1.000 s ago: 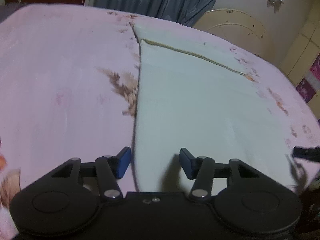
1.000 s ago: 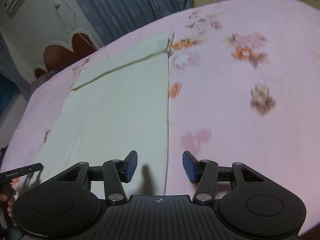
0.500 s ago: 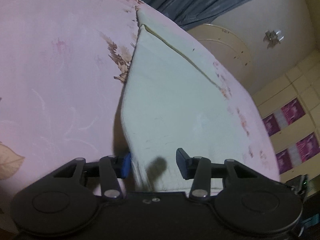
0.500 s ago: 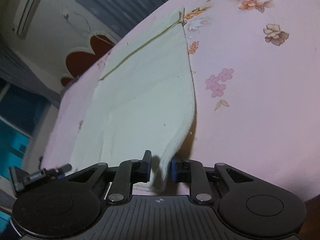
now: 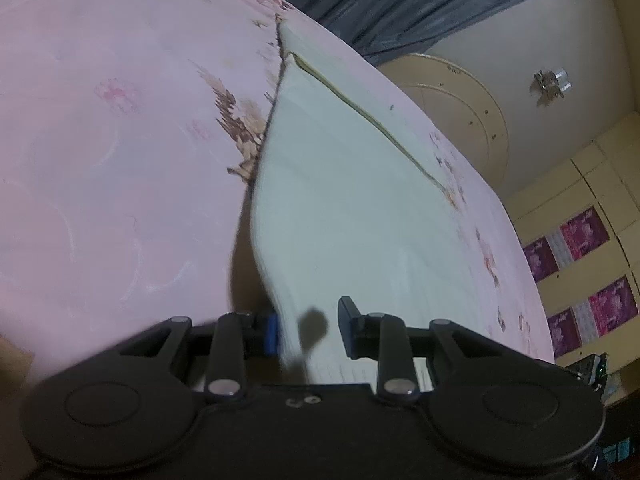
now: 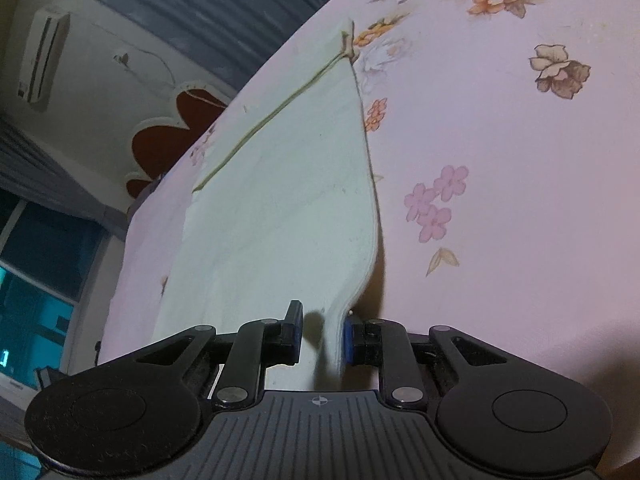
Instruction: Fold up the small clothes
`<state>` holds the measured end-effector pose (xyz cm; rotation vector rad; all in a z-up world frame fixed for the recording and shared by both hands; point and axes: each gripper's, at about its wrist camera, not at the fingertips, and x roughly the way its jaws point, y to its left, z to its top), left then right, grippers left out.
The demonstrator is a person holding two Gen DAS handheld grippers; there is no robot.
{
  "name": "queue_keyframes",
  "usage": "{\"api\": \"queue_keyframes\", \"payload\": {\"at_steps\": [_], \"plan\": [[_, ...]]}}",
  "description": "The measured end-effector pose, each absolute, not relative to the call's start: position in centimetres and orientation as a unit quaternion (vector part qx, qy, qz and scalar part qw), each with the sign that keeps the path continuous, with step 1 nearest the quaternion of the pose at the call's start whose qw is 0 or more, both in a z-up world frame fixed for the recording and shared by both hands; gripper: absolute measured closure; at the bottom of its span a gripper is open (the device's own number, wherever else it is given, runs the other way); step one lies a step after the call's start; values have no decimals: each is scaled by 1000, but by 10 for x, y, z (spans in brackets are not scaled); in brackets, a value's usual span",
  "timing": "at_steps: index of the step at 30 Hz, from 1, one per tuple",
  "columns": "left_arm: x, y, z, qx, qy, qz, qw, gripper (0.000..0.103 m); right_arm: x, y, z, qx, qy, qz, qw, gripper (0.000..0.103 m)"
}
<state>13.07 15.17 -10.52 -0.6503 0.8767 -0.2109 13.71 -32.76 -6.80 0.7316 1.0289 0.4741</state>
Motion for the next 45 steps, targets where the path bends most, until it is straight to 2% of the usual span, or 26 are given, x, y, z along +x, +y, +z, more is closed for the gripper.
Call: {"api": "queue_keyframes", "payload": {"at_steps": [3,4,5,9,12,14,16,24,28,35,39,45], "plan": [[123,150,-106,-295,418,-103,853,80,125,-327,-68,331,483,232,777,83],[123,149,-105,-286,418,-96,857,94,123,-325,-67,321,483,232,781,88],[124,149,-104,-280,418,-87,860,100,123,-322,-67,306,487,230,785,101],[109,152,-78,-302,330,-90,890,100,119,-326,-41,295,446,241,810,101],[114,149,-89,-272,369,-68,886,100,116,-335,-26,278,422,244,828,101],[118,146,-104,-260,404,-53,875,100,122,-331,-43,246,466,231,818,101],[112,148,-105,-287,388,-51,874,100,124,-326,-54,227,491,226,810,101],[120,157,-54,-319,299,-56,898,100,154,-328,0,242,414,258,839,101],[152,160,-23,-320,261,-67,909,100,190,-322,31,242,374,268,854,101],[266,166,4,-312,240,-89,915,100,306,-316,60,250,346,244,871,101],[339,172,-4,-309,257,-86,911,100,386,-308,52,256,370,215,867,101],[426,185,-45,-332,310,-77,887,100,471,-306,-1,298,419,179,839,101]]}}
